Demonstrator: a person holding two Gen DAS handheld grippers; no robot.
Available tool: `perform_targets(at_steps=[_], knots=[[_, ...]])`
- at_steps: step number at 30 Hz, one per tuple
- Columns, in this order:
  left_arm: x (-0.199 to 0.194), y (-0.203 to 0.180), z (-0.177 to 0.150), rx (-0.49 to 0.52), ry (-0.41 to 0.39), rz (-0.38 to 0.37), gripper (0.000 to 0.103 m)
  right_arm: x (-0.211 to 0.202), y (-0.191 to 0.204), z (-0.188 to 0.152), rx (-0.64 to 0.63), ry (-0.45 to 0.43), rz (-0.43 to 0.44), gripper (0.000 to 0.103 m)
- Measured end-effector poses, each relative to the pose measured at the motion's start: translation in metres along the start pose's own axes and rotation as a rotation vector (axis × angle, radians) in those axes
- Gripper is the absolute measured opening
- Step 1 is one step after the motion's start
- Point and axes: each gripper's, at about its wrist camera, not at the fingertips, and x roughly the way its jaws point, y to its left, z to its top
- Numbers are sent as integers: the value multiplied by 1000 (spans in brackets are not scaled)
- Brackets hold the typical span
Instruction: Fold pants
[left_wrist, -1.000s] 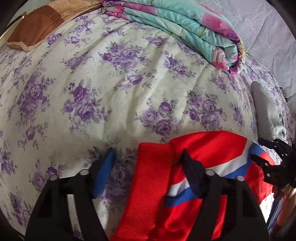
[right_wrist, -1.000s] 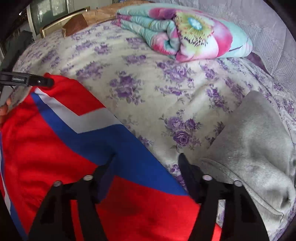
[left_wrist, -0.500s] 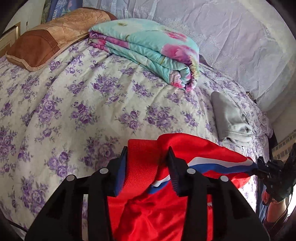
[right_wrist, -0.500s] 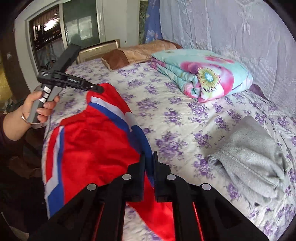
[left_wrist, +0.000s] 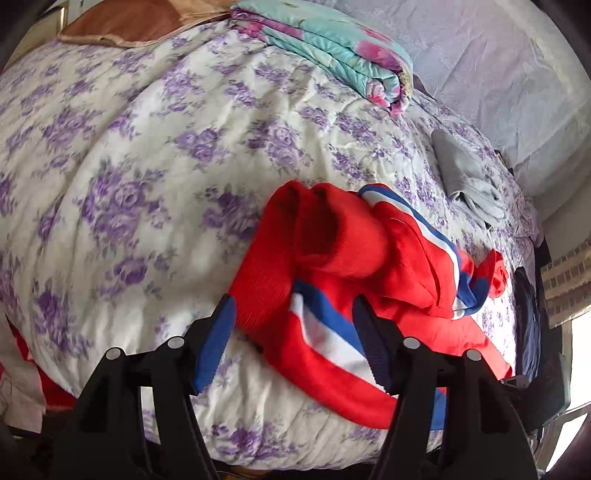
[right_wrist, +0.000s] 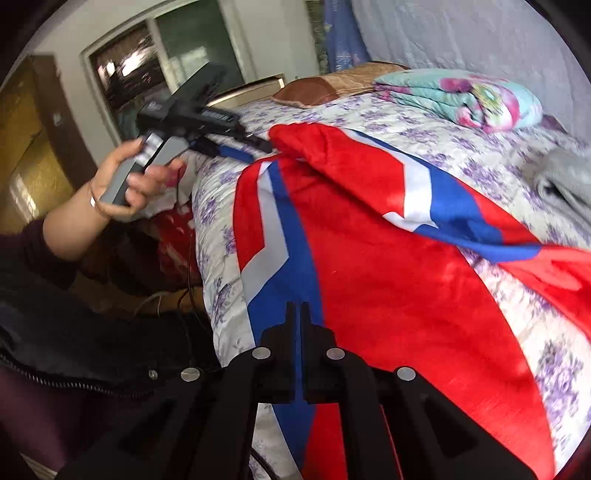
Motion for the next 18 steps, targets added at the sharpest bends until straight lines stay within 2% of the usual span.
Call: perform_targets(at_steps=[1, 2, 3, 5, 7, 12, 13, 16, 18], knots=[[-7, 2, -4, -10, -12, -23, 63, -5, -11, 2, 75, -15, -21, 50], [-14, 2, -6, -13, -27, -44, 64, -15, -23, 2, 151, -62, -47, 80], [-21, 1, -8, -16, -39, -63, 65, -27, -34, 1, 216, -124, -53, 87], [-26, -2, -12, -38, -47, -115, 72, -46, -55, 3, 344, -212, -74, 88], [-22, -7, -8, -81, -50, -147, 77, -53, -75, 4, 478, -251, -82, 93], [12, -19, 2, -193, -7, -229, 77, -23, -115, 7, 726, -205, 19, 96], [16, -26, 3, -180, -7, -237, 77, -18, -119, 8, 758, -205, 7, 96], [27, -42, 10, -148, -18, -197, 77, -8, -134, 15, 831, -227, -38, 96], [40, -40, 16, -175, -4, -182, 72, -2, -140, 22, 838, -259, -19, 92]])
